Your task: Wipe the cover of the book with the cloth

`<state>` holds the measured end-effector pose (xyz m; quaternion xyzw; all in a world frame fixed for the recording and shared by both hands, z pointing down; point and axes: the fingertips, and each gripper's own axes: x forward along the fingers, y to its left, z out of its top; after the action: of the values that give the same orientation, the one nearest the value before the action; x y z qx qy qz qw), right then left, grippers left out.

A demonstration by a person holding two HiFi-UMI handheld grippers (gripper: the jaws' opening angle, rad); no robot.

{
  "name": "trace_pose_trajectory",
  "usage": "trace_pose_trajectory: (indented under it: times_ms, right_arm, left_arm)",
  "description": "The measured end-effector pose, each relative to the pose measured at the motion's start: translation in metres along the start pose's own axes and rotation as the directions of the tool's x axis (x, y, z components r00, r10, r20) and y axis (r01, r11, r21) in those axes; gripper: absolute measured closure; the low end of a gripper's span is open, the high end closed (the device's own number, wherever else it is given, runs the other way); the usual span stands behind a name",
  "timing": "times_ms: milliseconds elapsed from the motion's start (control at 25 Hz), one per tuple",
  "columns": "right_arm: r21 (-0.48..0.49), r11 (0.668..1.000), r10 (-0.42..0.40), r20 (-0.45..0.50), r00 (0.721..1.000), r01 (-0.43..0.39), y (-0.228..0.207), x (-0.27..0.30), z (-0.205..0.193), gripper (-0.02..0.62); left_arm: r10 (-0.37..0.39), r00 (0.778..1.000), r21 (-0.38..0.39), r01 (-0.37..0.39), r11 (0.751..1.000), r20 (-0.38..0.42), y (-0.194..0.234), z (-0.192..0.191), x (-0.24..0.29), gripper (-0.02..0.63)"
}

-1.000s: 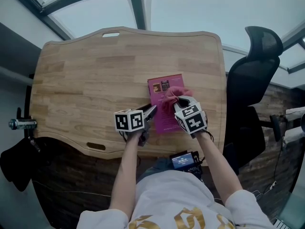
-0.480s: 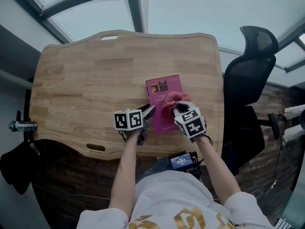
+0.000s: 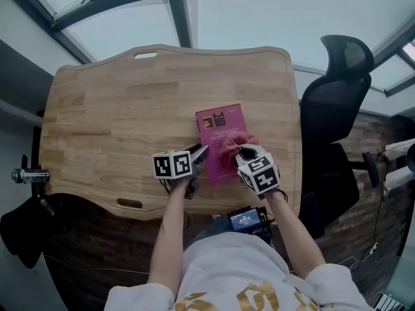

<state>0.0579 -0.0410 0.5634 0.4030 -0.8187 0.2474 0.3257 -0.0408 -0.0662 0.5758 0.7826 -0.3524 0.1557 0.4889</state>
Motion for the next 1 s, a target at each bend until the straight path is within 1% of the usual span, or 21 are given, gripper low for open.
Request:
trace_pose_trajectory:
  times_ms: [320,1000]
  right_arm:
    - [0.008,1.0,0.014,-0.005,1.0,-0.013,0.003,-0.002,-0.003,0.554]
    - [0.013,1.0,-0.002,-0.007,1.0,0.002,0.008,-0.013,-0.016,0.554]
  left_arm:
    - [-0.003,1.0,-0.001,0.003,1.0,-0.002,0.001,-0.001,0.0,0.471]
    - [-0.01,1.0,-0.01,0.01,1.0,0.003,0.002,-0.001,0.0,0.463]
